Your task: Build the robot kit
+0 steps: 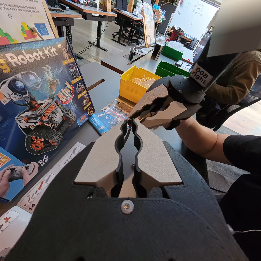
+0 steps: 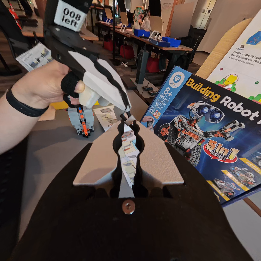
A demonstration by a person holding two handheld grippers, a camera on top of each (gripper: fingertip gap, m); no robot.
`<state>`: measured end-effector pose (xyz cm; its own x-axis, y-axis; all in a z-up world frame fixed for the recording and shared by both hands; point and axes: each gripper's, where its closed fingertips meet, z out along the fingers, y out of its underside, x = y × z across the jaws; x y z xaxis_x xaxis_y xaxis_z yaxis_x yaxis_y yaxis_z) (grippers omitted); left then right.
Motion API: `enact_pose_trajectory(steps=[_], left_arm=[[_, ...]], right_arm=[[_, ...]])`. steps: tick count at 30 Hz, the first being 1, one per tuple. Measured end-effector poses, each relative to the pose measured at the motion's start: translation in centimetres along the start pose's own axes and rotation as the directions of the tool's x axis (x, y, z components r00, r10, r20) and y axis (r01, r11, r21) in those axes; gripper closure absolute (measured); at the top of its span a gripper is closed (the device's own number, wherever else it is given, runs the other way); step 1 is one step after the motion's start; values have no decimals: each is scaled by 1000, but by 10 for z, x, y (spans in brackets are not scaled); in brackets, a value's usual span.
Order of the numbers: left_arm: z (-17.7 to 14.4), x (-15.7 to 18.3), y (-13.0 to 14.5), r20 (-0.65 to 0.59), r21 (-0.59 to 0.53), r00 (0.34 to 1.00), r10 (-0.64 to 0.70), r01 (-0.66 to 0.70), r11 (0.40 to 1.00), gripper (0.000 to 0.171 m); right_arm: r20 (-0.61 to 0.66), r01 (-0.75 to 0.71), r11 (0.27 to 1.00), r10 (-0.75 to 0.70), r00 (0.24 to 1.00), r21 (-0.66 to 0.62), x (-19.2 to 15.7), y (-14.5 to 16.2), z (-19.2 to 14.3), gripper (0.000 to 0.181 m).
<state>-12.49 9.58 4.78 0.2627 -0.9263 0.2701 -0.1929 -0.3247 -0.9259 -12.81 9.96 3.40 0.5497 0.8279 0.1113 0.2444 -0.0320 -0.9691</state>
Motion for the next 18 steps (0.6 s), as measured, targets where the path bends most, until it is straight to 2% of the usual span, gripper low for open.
enact_pose_trajectory(steps=[3, 6, 10, 14, 18], left_arm=[[1, 3, -4, 15, 25, 999, 47, -47, 999, 167], [2, 3, -4, 7, 31, 998, 59, -59, 998, 167], [3, 4, -5, -9, 46, 998, 70, -69, 997, 167], [7, 3, 0, -1, 14, 996, 85, -85, 996, 167], [9, 3, 2, -2, 4, 998, 66, -66, 998, 167]], right_arm=[[15, -71, 997, 71, 997, 37, 3, -5, -4, 171], [17, -70, 997, 70, 997, 45, 4, -6, -5, 171], [-15, 6, 999, -5, 1000, 40, 5, -7, -7, 171], [-87, 116, 993, -114, 990, 28, 8, -10, -9, 171], [-106, 196, 980, -197, 975, -15, 8, -7, -10, 171]])
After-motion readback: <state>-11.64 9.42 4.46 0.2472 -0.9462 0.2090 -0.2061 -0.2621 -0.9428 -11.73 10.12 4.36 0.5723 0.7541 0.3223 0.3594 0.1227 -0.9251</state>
